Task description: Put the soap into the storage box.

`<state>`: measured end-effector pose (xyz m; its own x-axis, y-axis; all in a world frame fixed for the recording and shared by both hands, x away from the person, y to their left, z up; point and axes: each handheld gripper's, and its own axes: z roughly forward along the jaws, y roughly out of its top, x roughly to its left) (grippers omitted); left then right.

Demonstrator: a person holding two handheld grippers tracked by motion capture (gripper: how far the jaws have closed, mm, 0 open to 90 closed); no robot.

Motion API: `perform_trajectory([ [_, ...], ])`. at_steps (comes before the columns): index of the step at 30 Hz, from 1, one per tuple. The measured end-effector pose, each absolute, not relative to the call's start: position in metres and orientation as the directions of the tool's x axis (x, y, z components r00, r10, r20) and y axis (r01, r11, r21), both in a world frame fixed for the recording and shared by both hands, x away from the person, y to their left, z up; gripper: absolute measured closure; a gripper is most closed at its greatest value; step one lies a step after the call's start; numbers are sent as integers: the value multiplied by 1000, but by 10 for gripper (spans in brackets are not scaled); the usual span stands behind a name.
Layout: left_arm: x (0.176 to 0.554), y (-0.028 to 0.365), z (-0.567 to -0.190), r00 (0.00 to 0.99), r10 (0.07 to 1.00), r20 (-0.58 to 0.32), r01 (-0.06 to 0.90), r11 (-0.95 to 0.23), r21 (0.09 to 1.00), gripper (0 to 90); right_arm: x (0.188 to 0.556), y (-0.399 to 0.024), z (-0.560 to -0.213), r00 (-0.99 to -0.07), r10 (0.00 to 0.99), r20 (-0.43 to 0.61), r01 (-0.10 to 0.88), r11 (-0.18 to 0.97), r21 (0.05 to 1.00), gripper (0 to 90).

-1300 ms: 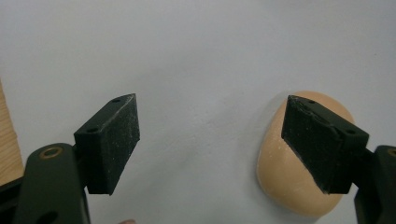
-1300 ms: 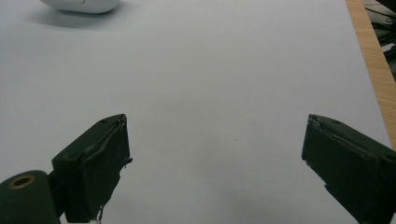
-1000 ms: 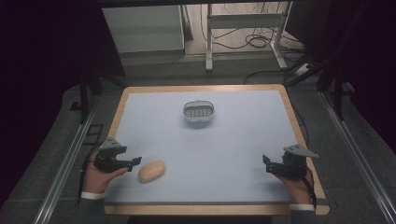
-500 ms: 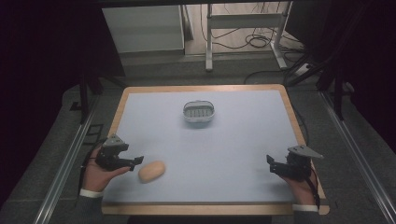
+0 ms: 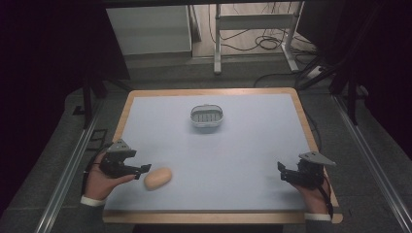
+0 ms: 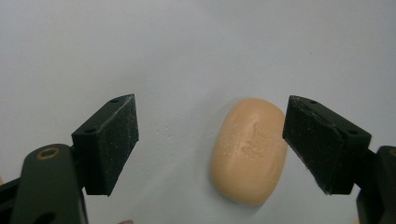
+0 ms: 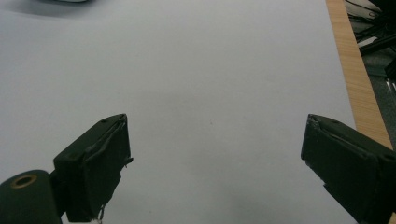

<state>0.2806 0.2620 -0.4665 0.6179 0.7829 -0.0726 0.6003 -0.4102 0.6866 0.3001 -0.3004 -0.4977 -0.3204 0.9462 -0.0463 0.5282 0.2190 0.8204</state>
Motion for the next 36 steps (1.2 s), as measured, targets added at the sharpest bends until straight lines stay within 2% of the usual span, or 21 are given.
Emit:
perform_trajectory([
  [36, 281, 232, -486, 704, 705, -80, 606, -539, 584, 181, 300, -302, -499, -312, 948, -53, 536, 222, 815, 80],
])
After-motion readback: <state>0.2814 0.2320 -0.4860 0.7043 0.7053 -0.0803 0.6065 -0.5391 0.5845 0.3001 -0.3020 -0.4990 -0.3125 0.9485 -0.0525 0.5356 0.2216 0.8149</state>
